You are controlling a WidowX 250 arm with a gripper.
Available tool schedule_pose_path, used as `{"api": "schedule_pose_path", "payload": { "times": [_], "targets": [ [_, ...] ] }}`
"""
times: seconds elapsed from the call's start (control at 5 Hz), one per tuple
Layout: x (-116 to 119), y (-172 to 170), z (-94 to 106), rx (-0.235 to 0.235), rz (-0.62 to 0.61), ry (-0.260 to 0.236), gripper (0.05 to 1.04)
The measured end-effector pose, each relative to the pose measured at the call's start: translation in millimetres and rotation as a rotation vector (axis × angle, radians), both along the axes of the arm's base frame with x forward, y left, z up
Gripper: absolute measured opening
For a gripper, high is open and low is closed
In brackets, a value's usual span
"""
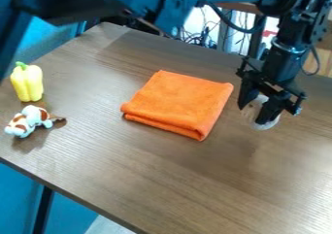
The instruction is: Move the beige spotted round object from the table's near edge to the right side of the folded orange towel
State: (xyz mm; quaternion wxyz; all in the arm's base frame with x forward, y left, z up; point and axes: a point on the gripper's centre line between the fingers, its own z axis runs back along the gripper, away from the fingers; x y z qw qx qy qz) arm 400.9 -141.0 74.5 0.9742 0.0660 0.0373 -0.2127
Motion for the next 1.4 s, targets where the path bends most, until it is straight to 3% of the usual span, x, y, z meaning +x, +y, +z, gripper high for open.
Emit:
{"api": "schedule_pose_path", "payload": {
  "times": [0.2, 0.4, 0.6, 0.8, 1.0, 1.4],
  "targets": [
    [4, -4, -16.5, -0.003, 0.007, 0.053, 0.59],
    [5, 0, -26.1, -0.052, 0.028, 0.109, 0.59],
    [7, 9, -33.1, -0.075, 0.051, 0.147, 0.692],
    [6, 9, -35.0, -0.083, 0.057, 0.15, 0.951],
    [-1, 9, -27.9, -0.104, 0.073, 0.12, 1.008],
    [-35, 24, 21.3, -0.131, 0.095, -0.015, 1.004]
  ]
}}
